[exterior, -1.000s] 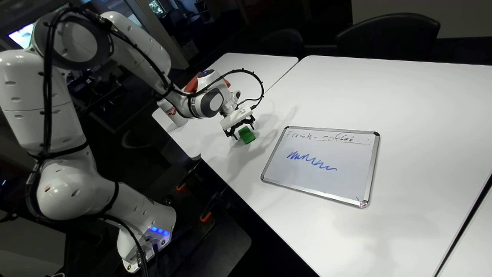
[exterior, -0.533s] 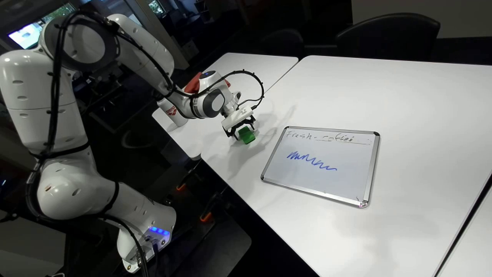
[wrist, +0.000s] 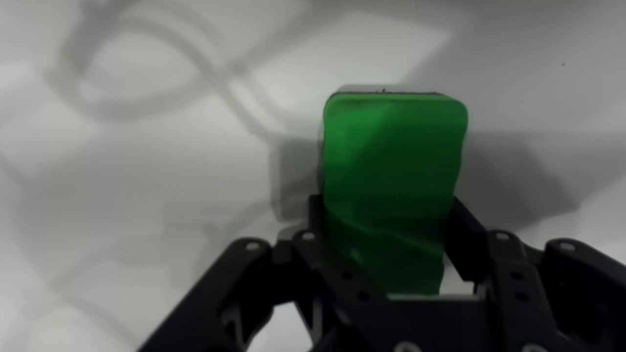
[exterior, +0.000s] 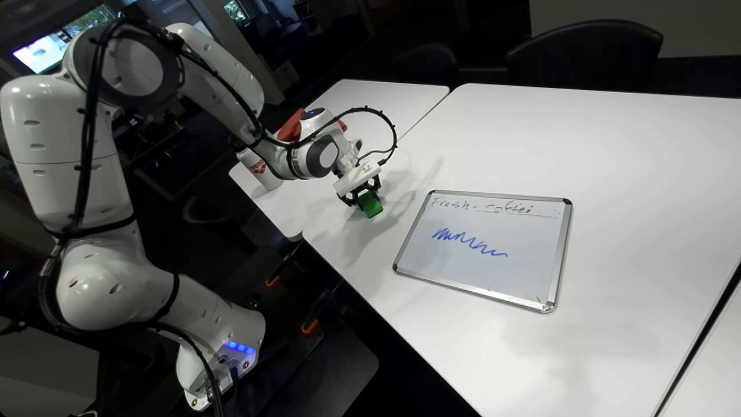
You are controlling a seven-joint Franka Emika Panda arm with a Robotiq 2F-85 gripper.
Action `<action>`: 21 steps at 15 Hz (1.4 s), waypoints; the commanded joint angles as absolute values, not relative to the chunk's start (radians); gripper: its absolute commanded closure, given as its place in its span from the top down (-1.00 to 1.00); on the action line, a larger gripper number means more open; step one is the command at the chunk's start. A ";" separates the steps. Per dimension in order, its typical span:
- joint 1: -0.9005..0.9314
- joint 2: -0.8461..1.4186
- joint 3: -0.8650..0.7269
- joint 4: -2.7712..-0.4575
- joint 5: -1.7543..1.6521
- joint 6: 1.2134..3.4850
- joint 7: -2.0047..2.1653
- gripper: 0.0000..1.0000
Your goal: Use the duster to erase the blue markings on the white board
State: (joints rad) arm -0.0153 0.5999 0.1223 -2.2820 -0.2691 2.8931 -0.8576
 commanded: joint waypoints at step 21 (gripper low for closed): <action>-0.395 0.450 0.100 -2.275 -0.130 2.973 -0.722 0.16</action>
